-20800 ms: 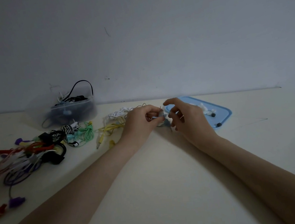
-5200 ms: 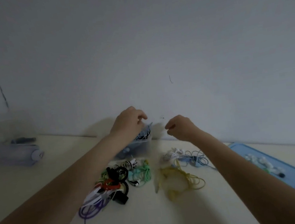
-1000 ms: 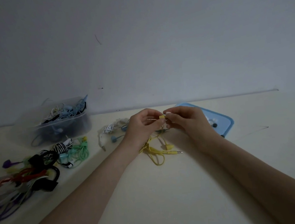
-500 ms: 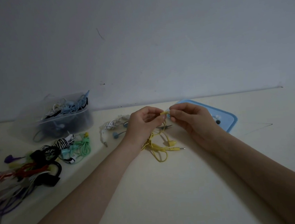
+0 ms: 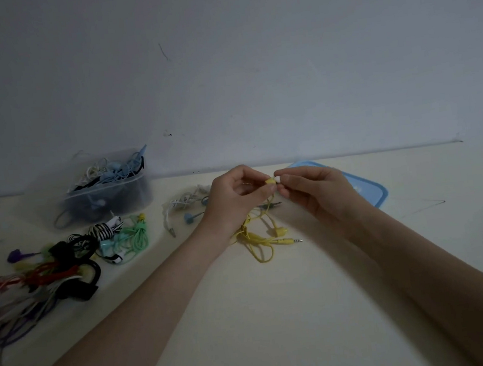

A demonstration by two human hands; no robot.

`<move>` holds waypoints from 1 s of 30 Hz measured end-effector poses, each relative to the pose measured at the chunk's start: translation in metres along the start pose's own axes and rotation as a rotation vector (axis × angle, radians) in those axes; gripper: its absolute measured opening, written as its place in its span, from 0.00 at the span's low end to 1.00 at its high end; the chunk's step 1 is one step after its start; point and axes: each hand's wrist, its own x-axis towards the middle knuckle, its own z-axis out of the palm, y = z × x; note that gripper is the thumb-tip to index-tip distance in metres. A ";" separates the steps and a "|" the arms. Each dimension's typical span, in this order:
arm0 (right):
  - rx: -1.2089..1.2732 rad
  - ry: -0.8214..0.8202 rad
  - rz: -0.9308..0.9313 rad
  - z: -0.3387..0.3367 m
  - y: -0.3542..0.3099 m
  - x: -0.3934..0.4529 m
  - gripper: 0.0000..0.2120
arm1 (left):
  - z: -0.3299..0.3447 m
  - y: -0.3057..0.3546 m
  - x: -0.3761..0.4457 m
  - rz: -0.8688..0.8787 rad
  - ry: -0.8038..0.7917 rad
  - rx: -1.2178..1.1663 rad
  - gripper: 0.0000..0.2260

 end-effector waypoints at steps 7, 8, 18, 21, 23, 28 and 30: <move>-1.057 0.260 -0.324 -0.029 -0.034 0.013 0.05 | 0.010 -0.009 0.004 0.074 0.091 0.192 0.10; -1.207 0.257 -0.300 -0.035 -0.033 0.014 0.05 | 0.011 -0.011 0.005 0.069 0.100 0.203 0.10; -1.379 0.226 -0.210 -0.036 -0.031 0.019 0.05 | 0.012 -0.015 0.004 0.050 0.077 0.232 0.07; -1.456 0.183 -0.221 -0.026 -0.026 0.033 0.05 | 0.011 -0.015 0.004 0.034 0.078 0.207 0.07; -1.514 0.154 -0.174 -0.022 -0.022 0.042 0.05 | 0.010 -0.015 0.004 0.018 0.081 0.180 0.07; -1.552 0.182 -0.115 -0.020 -0.016 0.053 0.08 | 0.009 -0.015 0.005 -0.013 0.095 0.132 0.07; -1.531 0.199 -0.139 -0.022 -0.015 0.053 0.09 | 0.009 -0.015 0.005 -0.017 0.094 0.124 0.08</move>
